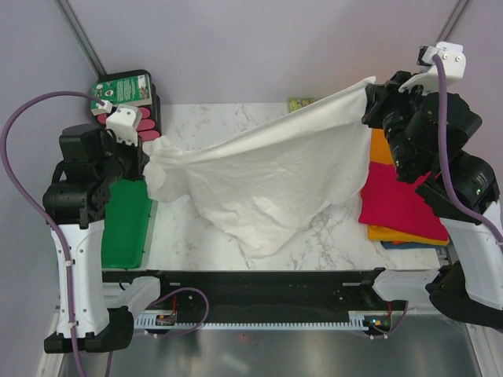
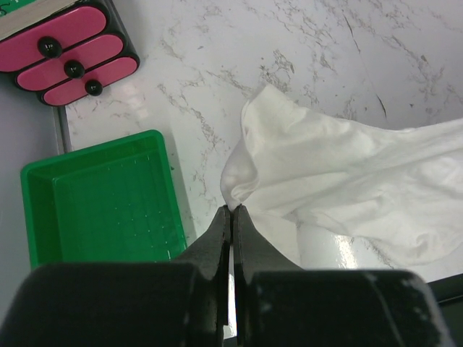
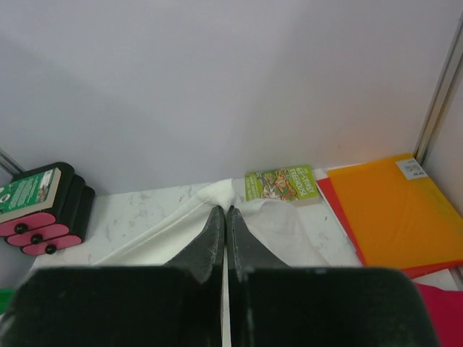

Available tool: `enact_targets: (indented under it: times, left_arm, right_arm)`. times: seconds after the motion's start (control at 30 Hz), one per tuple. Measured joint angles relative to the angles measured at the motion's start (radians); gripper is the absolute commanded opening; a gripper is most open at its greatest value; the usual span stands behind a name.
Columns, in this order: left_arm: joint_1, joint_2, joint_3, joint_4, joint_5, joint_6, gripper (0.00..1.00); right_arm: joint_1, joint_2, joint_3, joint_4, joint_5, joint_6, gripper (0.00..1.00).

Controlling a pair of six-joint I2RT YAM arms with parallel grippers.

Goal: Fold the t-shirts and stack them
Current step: Flatten out the tshirt

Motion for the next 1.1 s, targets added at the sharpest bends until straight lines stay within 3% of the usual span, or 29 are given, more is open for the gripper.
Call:
enact_targets:
  times: [0.07,0.2,0.47,0.7,0.8,1.03,1.1]
  left_arm:
    - [0.0,-0.013,-0.013,0.001,0.002,0.003,0.02]
    - [0.0,-0.017,-0.021,0.007,0.005,0.003,0.02]
    - [-0.001,-0.02,-0.064,0.04,0.036,0.003,0.02]
    - [0.0,-0.099,-0.051,0.043,0.077,0.003,0.02]
    - [0.0,-0.201,0.023,0.048,0.108,-0.005,0.02]
    - [0.0,-0.329,0.434,0.095,0.136,-0.068,0.02]
    - [0.0,-0.347,0.489,0.124,0.149,-0.079,0.02]
  right_arm:
    - [0.0,-0.011,-0.024,-0.012,-0.005,0.011,0.0]
    - [0.001,-0.144,-0.287,0.113,-0.078,0.002,0.0]
    - [0.003,-0.208,-0.133,0.179,-0.087,-0.028,0.0]
    - [0.002,-0.255,-0.275,0.088,-0.068,-0.027,0.0]
    - [0.003,-0.263,-0.29,0.046,-0.058,-0.032,0.0]
    - [0.002,-0.343,-0.237,0.011,-0.035,-0.044,0.0]
    - [0.002,-0.367,-0.224,0.024,-0.017,-0.047,0.0]
